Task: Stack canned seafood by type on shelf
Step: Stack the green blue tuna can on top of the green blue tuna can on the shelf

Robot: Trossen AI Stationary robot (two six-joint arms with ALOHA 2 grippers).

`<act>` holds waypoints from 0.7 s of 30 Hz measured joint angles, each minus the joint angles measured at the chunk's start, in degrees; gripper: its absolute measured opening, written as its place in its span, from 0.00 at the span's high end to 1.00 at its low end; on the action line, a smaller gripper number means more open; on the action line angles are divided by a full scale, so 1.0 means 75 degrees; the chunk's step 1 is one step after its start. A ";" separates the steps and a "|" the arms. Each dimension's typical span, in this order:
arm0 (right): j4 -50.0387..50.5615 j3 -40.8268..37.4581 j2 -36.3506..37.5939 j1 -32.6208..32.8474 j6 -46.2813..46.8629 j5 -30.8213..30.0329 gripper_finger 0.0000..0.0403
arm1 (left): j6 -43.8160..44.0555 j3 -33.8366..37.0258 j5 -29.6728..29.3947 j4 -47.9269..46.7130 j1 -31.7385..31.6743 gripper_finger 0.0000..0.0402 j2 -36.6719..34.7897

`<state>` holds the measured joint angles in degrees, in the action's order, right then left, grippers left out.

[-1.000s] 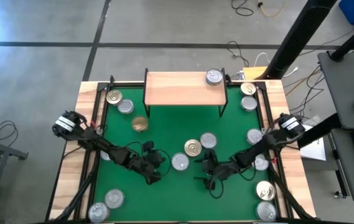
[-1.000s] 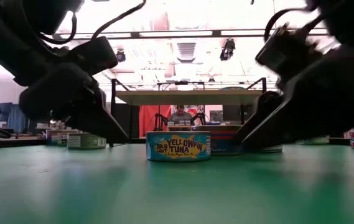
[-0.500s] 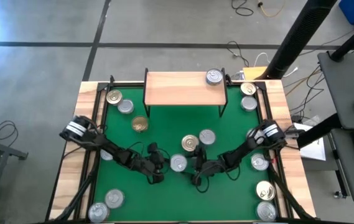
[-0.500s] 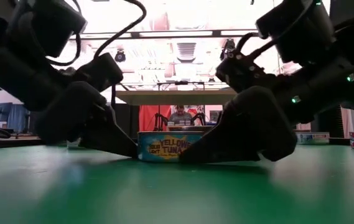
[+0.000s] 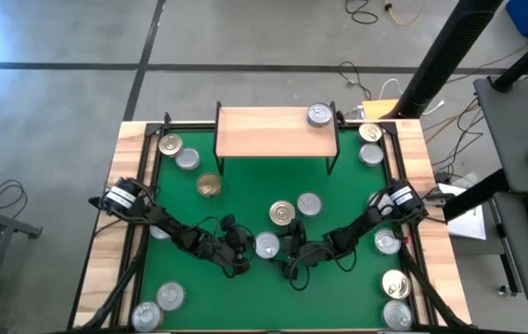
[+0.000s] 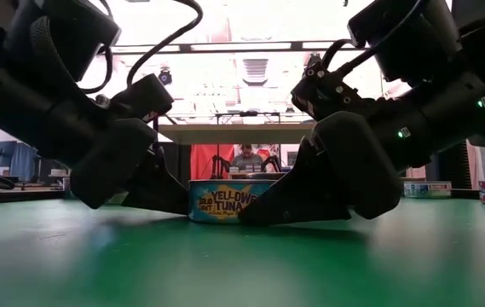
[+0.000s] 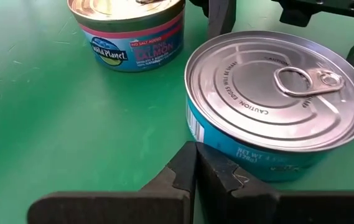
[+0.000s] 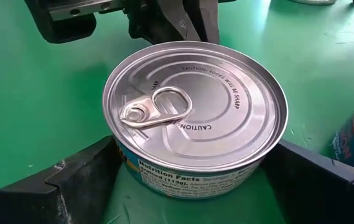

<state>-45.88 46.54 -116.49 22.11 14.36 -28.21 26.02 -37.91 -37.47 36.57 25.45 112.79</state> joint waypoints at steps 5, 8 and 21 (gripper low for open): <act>0.0084 -0.0012 0.0017 0.0000 0.0051 -0.0044 0.07 | 0.0004 0.0105 0.0077 0.0122 -0.0017 1.00 -0.0006; 0.0074 -0.0012 0.0017 0.0000 0.0034 -0.0076 0.07 | 0.0025 0.0151 0.0107 0.0173 -0.0023 1.00 -0.0009; 0.0189 0.0046 0.0117 -0.0095 -0.0564 0.0197 0.06 | 0.0023 0.0151 0.0076 0.0190 -0.0023 1.00 -0.0009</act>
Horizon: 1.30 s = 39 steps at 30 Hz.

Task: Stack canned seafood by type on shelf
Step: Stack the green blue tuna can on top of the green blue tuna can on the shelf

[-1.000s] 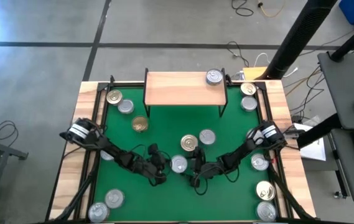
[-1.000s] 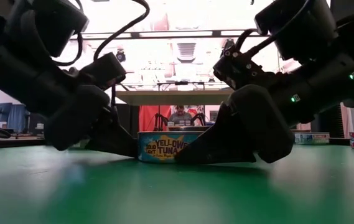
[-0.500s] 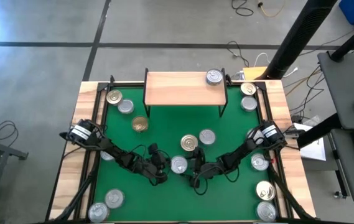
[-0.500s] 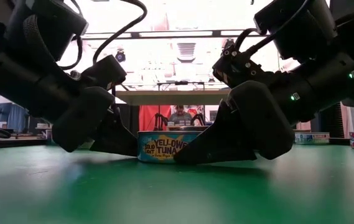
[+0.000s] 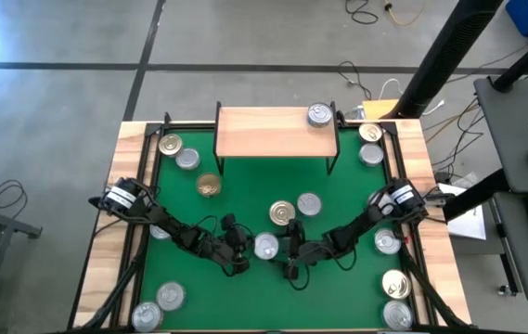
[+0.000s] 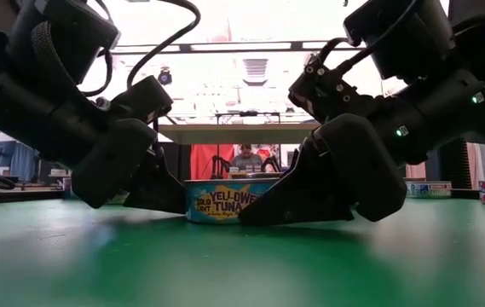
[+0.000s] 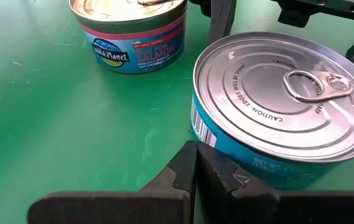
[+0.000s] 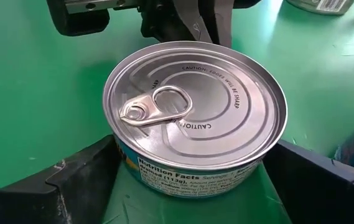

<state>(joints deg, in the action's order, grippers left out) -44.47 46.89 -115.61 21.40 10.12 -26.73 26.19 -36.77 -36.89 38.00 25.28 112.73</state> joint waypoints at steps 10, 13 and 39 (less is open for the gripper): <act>0.0531 0.0517 -0.0006 -0.0320 -0.0002 0.0832 0.01 | -0.0017 0.0000 -0.0158 0.0109 0.0003 1.00 0.0009; 0.0560 0.0609 -0.0015 -0.0340 -0.0117 0.0844 0.01 | -0.0041 -0.0003 -0.0194 0.0205 0.0003 1.00 0.0012; 0.6165 0.1367 0.2850 -0.0399 -0.0494 0.1518 0.11 | -0.1027 0.0216 -0.0919 -0.3322 0.0268 0.76 -0.3043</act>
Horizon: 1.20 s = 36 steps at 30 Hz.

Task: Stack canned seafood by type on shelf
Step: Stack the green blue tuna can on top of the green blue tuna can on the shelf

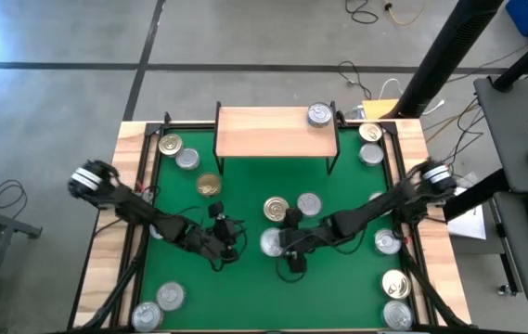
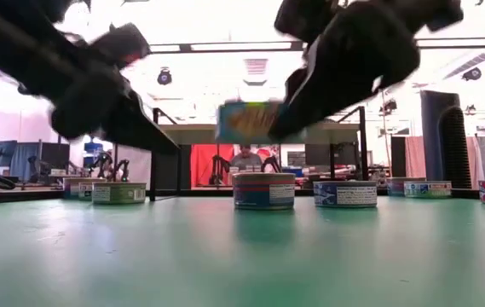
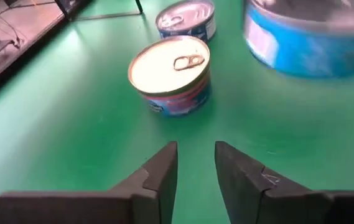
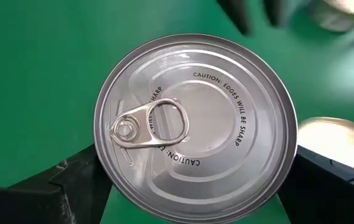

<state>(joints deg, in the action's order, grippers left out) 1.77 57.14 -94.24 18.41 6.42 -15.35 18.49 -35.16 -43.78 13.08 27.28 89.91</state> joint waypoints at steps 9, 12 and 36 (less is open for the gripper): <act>0.3701 0.0516 0.2902 -0.1181 -0.0211 -0.1592 0.11 | -0.1795 -0.0227 0.0323 0.0519 0.0158 0.74 -0.0949; 0.4642 0.0923 0.3561 -0.1921 -0.0297 -0.1610 0.11 | -0.2329 -0.0363 0.0379 0.0462 0.0109 0.76 -0.1008; 0.3304 0.1649 0.2220 -0.8404 -0.2161 0.1443 0.11 | -0.1987 -0.1062 0.0763 -0.1153 -0.0107 0.79 -0.1179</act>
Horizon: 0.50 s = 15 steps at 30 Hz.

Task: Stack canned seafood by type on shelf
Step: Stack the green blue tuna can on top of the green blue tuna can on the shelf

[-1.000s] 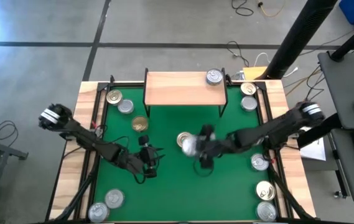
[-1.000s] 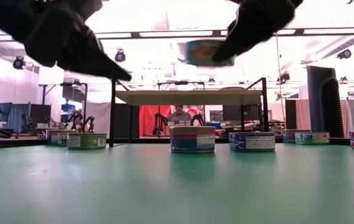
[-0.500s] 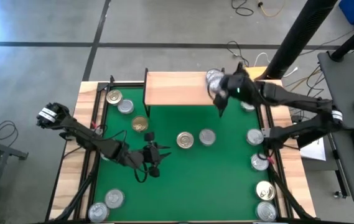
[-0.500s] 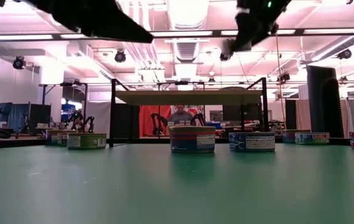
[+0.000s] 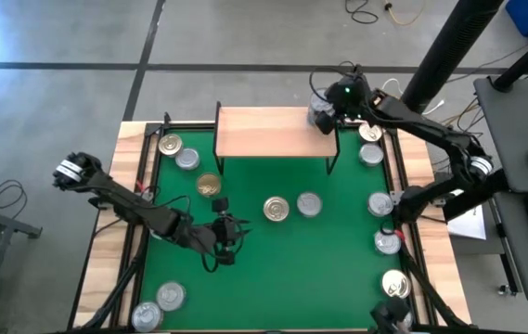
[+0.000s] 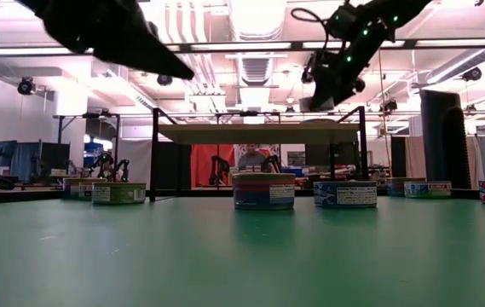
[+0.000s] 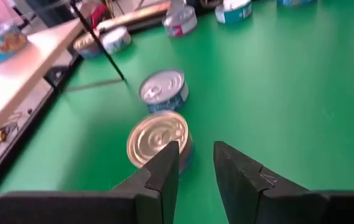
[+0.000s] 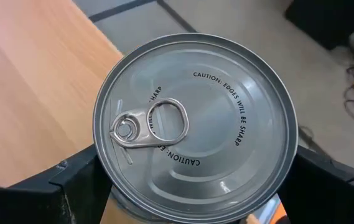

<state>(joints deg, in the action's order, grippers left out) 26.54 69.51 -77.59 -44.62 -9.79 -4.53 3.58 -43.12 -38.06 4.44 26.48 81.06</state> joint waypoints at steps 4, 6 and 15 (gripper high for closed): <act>0.0021 0.0012 -0.0294 -0.0058 -0.0048 0.0291 0.11 | 0.0180 0.0001 -0.0039 -0.0255 0.0015 0.79 -0.0074; 0.0021 0.0012 -0.0362 -0.0058 -0.0068 0.0468 0.11 | 0.0193 0.0001 -0.0053 -0.0251 0.0015 0.79 -0.0082; 0.0061 0.0009 -0.0218 -0.0124 -0.0090 0.0556 0.11 | 0.0318 0.0004 -0.0062 -0.0261 0.0119 0.79 -0.0085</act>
<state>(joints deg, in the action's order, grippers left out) 27.00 69.58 -79.23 -45.55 -10.46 -0.36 5.97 -43.09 -38.52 2.48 27.38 80.42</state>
